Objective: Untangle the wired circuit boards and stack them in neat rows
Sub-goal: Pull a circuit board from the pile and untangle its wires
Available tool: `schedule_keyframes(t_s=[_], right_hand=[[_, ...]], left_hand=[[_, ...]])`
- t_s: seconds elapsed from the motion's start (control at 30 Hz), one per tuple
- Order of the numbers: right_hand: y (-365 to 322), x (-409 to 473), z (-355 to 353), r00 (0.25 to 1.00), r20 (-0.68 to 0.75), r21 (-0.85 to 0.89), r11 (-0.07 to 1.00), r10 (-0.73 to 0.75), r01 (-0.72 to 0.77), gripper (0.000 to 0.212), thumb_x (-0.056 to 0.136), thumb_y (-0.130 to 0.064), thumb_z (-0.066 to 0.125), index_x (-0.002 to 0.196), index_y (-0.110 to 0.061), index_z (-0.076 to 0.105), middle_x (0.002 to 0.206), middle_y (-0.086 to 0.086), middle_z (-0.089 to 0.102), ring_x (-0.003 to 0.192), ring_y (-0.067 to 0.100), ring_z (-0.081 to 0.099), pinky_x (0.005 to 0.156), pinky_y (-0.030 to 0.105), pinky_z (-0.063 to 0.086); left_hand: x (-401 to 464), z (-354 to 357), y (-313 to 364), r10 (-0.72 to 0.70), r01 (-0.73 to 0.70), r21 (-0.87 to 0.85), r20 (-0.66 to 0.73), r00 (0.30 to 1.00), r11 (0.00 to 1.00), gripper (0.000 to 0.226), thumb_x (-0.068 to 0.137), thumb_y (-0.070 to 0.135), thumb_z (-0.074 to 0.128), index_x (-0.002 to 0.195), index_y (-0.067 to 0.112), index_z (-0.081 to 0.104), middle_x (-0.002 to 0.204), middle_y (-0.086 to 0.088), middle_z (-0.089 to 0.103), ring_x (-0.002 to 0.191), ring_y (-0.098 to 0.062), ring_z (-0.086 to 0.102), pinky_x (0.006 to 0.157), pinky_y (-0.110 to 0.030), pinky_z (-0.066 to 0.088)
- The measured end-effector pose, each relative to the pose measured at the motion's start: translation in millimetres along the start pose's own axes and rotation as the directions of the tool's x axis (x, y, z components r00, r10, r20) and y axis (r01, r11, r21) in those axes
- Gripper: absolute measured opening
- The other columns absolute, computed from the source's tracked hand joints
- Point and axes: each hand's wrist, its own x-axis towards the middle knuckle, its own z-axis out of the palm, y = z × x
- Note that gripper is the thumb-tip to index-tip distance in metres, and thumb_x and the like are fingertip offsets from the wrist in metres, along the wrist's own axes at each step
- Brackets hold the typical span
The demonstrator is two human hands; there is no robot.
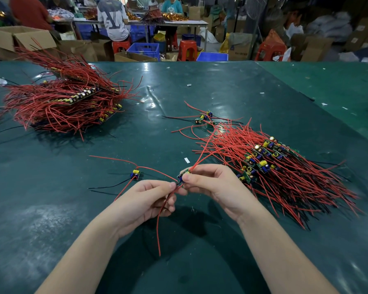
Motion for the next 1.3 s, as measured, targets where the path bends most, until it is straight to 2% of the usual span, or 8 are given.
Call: schedule_keyframes(t_s=[0.2,0.37,0.47,0.6,0.7,0.97,1.17,1.3], right_hand=[[-0.9,-1.3,0.3,1.000,0.005,-0.026,1.000,-0.011,0.011,0.016,0.065,-0.027,0.081,0.079,-0.020,0.079,0.079,0.000,0.074,0.077,0.011,0.068,0.081,0.028,0.056],[0.2,-2.3,1.4,1.000,0.005,-0.080,0.997,-0.001,0.002,0.008,0.074,-0.014,0.080,0.079,-0.020,0.079,0.082,0.002,0.075,0.081,0.012,0.068,0.086,0.037,0.055],[0.4,-1.7,2.1,1.000,-0.019,-0.076,0.997,0.016,-0.018,0.006,0.074,-0.016,0.079,0.078,-0.020,0.079,0.079,0.002,0.075,0.079,0.012,0.069,0.087,0.039,0.055],[-2.8,-1.1,0.9,0.998,-0.045,0.055,0.997,0.053,-0.050,0.021,0.063,-0.029,0.079,0.079,-0.016,0.079,0.077,0.004,0.073,0.073,0.013,0.068,0.074,0.025,0.056],[-4.7,-1.0,-0.6,0.994,-0.076,0.090,0.993,0.083,-0.076,0.020,0.062,-0.027,0.078,0.078,-0.015,0.079,0.077,0.004,0.073,0.069,0.011,0.068,0.067,0.020,0.054],[-6.0,-2.0,-2.1,0.988,-0.057,0.113,0.984,0.145,-0.137,0.021,0.061,-0.029,0.078,0.077,-0.016,0.080,0.077,0.001,0.074,0.069,0.009,0.069,0.065,0.017,0.053],[-4.8,-3.2,2.8,0.983,-0.009,0.180,0.967,0.183,-0.178,0.024,0.058,-0.030,0.080,0.078,-0.016,0.080,0.076,0.003,0.074,0.068,0.008,0.068,0.065,0.016,0.053],[-5.5,-3.6,4.3,0.981,0.020,0.222,0.956,0.193,-0.192,0.017,0.062,-0.027,0.078,0.075,-0.016,0.079,0.075,0.004,0.074,0.066,0.007,0.068,0.064,0.015,0.053]], left_hand=[[0.5,-1.4,-0.7,-0.016,0.015,0.024,0.015,1.000,1.000,0.026,0.077,0.030,0.062,0.082,0.010,0.078,0.059,0.002,0.055,0.056,-0.008,0.055,0.059,-0.018,0.049],[2.0,1.5,-3.4,-0.039,0.040,0.069,-0.004,0.999,0.997,0.025,0.077,0.029,0.062,0.079,0.010,0.078,0.057,0.002,0.054,0.053,-0.006,0.053,0.056,-0.016,0.047],[3.6,4.8,-4.6,-0.007,0.011,0.090,-0.046,0.999,0.996,0.025,0.078,0.031,0.061,0.078,0.012,0.077,0.056,0.004,0.052,0.053,-0.006,0.051,0.055,-0.015,0.046],[2.4,6.5,-3.3,0.081,-0.074,0.113,-0.064,0.995,0.991,0.029,0.082,0.034,0.058,0.085,0.013,0.077,0.061,0.004,0.050,0.057,-0.007,0.051,0.056,-0.017,0.046],[1.6,5.1,-2.3,0.110,-0.098,0.176,-0.060,0.992,0.979,0.027,0.095,0.021,0.052,0.086,0.012,0.077,0.063,0.003,0.051,0.059,-0.007,0.050,0.057,-0.017,0.045],[2.3,3.7,-0.7,0.229,-0.161,0.404,-0.128,0.965,0.900,0.029,0.097,0.009,0.052,0.079,0.013,0.073,0.057,0.007,0.056,0.056,-0.006,0.052,0.054,-0.016,0.045],[2.3,4.3,-0.7,0.222,-0.145,0.405,-0.150,0.964,0.903,0.027,0.096,0.008,0.054,0.077,0.014,0.073,0.058,0.005,0.061,0.055,-0.003,0.055,0.053,-0.015,0.047],[2.3,6.2,-0.6,0.247,-0.167,0.375,-0.178,0.953,0.912,0.024,0.095,0.008,0.055,0.079,0.013,0.072,0.058,0.005,0.062,0.054,-0.003,0.056,0.053,-0.015,0.047]])
